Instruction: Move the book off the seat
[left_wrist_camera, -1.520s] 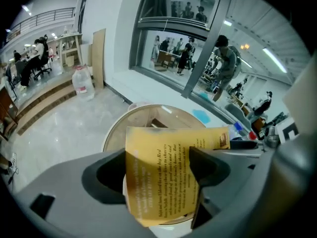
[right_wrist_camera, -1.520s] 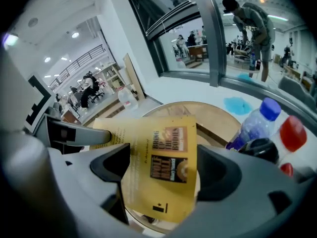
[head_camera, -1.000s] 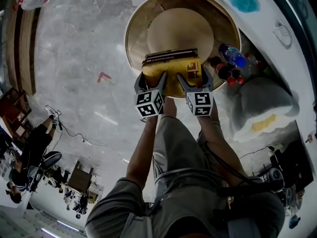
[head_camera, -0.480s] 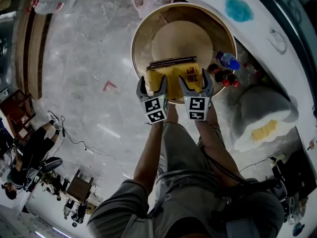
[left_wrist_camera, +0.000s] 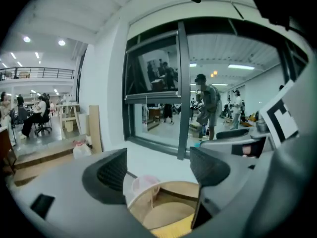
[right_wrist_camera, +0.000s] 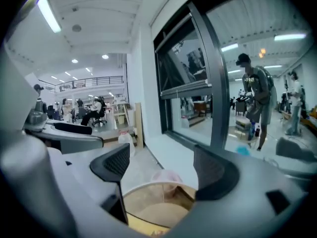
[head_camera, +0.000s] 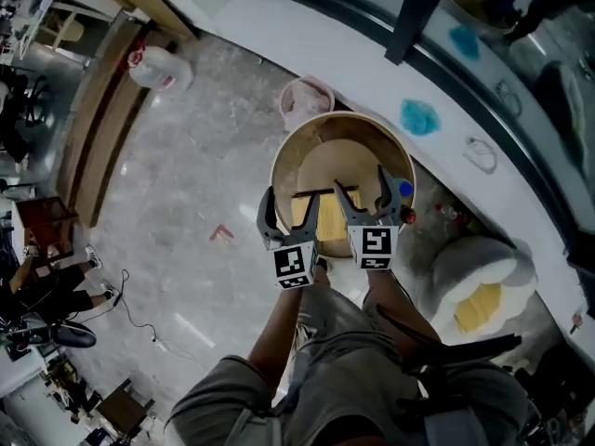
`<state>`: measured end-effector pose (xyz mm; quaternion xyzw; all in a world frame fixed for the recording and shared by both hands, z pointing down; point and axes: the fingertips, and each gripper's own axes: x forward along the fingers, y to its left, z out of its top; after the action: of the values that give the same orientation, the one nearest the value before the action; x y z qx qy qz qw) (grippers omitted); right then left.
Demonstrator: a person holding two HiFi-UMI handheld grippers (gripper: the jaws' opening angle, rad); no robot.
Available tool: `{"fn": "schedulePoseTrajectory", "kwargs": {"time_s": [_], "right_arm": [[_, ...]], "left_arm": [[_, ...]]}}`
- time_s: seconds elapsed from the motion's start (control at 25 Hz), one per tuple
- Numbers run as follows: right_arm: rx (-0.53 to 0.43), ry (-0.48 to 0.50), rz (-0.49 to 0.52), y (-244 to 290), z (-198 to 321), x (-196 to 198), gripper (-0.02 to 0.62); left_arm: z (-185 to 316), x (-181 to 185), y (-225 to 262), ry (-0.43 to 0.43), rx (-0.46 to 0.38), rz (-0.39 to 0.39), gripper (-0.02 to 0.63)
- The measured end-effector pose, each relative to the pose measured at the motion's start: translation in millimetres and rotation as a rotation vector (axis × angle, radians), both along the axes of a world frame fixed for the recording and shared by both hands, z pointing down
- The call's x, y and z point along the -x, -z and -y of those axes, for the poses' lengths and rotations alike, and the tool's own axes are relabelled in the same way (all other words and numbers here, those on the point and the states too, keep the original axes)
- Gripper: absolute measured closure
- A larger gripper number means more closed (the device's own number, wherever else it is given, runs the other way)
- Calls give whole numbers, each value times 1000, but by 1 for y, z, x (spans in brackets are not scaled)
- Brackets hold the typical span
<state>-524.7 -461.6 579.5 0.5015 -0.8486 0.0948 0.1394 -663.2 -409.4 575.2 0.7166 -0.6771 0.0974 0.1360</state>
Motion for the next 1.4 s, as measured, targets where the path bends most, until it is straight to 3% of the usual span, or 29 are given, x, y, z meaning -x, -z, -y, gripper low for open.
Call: {"fn": "schedulePoseTrajectory", "kwargs": {"time_s": [0.24,0.4,0.76,1.0,1.2,1.36,1.4], "right_arm": [[-162,86,47,139,-5,15,189],[-226,113,67,207,-22,12,189],[-368,176,161,331,-46,19,190],[-429,132,192,361,-40,1,190],[-413,106,189,352,-38,-11,190],[-409,115,169,351,-35,-8,195],[-416,116,160,351,-37,-8,244]], "left_arm": [[-7,46,120,39,-197,12,212],[-23,70,184,79,-248,-21,212],[-40,57,347,63,-483,-11,212],[-39,44,353,44,-505,-49,212],[-42,38,350,22,-501,-60,218],[-47,41,357,32,-524,-58,320],[-49,40,358,39,-529,-55,385]]}}
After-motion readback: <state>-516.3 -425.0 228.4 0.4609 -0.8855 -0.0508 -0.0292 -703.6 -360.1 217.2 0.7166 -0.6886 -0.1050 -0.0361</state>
